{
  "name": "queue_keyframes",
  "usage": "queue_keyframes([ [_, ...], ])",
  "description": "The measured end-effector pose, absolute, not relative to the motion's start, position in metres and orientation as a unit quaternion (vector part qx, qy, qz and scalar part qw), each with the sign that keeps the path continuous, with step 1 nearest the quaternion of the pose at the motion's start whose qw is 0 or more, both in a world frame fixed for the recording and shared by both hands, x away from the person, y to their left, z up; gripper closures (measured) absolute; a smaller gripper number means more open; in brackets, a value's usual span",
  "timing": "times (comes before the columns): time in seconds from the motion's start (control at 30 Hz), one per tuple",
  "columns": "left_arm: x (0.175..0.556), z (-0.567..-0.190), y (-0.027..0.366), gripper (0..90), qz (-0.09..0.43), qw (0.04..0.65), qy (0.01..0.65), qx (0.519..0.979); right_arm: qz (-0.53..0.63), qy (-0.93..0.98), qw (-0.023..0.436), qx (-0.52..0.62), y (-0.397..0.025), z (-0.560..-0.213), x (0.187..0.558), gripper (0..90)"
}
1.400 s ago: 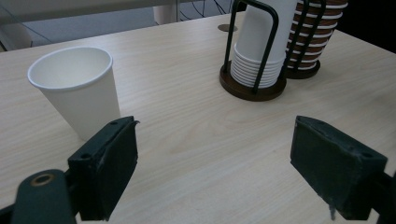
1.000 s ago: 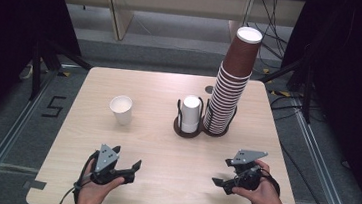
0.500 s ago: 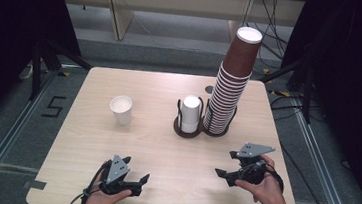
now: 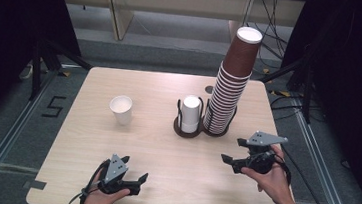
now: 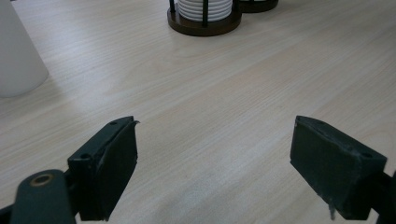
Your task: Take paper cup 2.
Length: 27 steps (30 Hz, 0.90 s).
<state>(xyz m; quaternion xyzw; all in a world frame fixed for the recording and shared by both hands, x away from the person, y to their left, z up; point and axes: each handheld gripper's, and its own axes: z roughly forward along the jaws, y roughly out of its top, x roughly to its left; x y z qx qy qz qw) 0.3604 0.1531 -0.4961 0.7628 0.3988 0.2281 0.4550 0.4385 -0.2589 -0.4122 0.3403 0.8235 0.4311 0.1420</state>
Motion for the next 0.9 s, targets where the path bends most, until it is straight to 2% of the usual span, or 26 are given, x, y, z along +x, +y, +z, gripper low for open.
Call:
queue_keyframes([
  [0.5,0.36,-0.498,0.15,14.6,0.226,0.455,0.394,0.766,0.479,0.776,0.201,0.357,-0.272,-0.362,0.463,15.7],
  [0.9,0.361,-0.499,0.15,14.6,0.224,0.452,0.389,0.771,0.505,0.746,0.225,0.371,-0.278,-0.319,0.494,15.6],
])
